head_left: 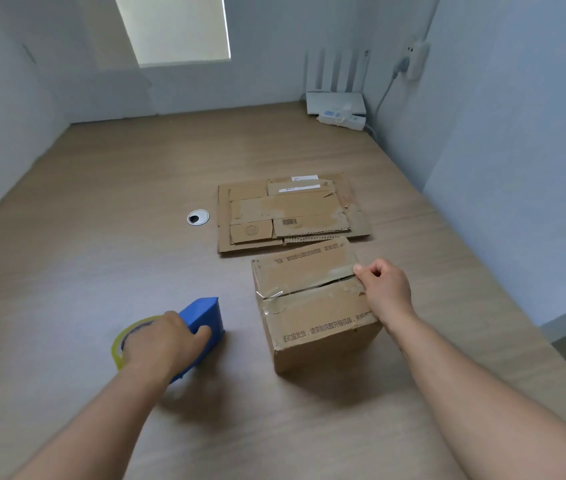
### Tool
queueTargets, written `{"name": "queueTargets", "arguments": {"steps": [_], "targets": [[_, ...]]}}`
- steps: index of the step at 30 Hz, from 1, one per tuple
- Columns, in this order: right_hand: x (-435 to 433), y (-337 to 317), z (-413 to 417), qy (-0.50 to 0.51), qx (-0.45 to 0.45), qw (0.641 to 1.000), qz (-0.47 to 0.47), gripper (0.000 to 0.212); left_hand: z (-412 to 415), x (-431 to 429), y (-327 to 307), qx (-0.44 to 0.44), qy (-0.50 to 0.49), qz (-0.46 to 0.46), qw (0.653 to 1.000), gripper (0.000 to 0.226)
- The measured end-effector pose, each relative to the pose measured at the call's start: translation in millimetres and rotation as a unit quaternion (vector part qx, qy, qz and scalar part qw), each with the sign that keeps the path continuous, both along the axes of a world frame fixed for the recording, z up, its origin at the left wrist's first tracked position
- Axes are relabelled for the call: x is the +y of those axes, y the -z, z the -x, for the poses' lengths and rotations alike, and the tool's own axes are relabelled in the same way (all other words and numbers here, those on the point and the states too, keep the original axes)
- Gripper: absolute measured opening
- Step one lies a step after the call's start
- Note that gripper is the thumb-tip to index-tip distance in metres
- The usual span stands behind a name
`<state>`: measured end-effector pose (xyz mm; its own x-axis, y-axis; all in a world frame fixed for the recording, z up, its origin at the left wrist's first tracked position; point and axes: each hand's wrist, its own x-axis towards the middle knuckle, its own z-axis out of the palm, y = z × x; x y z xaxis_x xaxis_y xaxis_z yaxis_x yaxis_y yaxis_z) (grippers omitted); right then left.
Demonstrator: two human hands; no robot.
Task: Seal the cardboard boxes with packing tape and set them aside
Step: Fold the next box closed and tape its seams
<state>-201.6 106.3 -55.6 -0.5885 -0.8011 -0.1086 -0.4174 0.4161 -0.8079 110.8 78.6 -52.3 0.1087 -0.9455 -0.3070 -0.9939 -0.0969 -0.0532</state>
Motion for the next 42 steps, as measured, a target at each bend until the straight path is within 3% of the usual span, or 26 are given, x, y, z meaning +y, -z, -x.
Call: {"name": "queueTargets", "arguments": {"steps": [6,9,11,16,19,21,24,29,33,35,38,40,42], "targets": [[3,2,-4,0.007,-0.002,1.000,0.006,0.030,-11,32,26,-0.046,0.040,0.094,0.994,0.043],[3,1,-3,0.005,-0.001,1.000,0.005,0.030,-2,57,38,0.037,-0.005,0.118,0.992,0.039],[1,1,-3,0.003,-0.001,1.000,0.003,0.030,-2,58,40,0.039,-0.033,0.120,0.991,0.039],[2,1,-2,-0.005,-0.006,1.000,-0.001,0.031,12,53,20,-0.004,-0.073,0.090,0.993,0.068],[0,2,-1,-0.006,-0.006,1.000,0.000,0.031,61,48,-2,0.207,-0.036,0.135,0.968,0.071],[1,2,-2,-0.010,-0.005,1.000,0.001,0.029,104,44,-8,0.330,-0.002,0.104,0.938,0.068],[3,1,-3,-0.021,0.001,1.000,0.003,0.028,138,35,-1,0.405,-0.073,0.071,0.908,0.065],[5,0,-2,-0.035,0.042,0.998,-0.027,0.037,140,15,4,0.394,-0.195,0.006,0.898,0.076],[0,-13,-15,-0.080,0.152,0.972,-0.157,0.089,147,11,-1,0.300,-0.213,0.002,0.930,0.109],[-2,-16,-22,-0.088,0.201,0.959,-0.179,0.099,152,11,-1,0.252,-0.206,0.024,0.945,0.102],[-8,-11,-17,-0.088,0.193,0.965,-0.152,0.079,152,9,3,0.241,-0.203,0.040,0.948,0.072],[-10,-5,-6,-0.088,0.120,0.983,-0.106,0.048,148,8,9,0.253,-0.204,0.052,0.944,0.060],[-9,0,2,-0.095,0.062,0.992,-0.059,0.038,143,8,12,0.279,-0.213,0.068,0.934,0.055]]}}
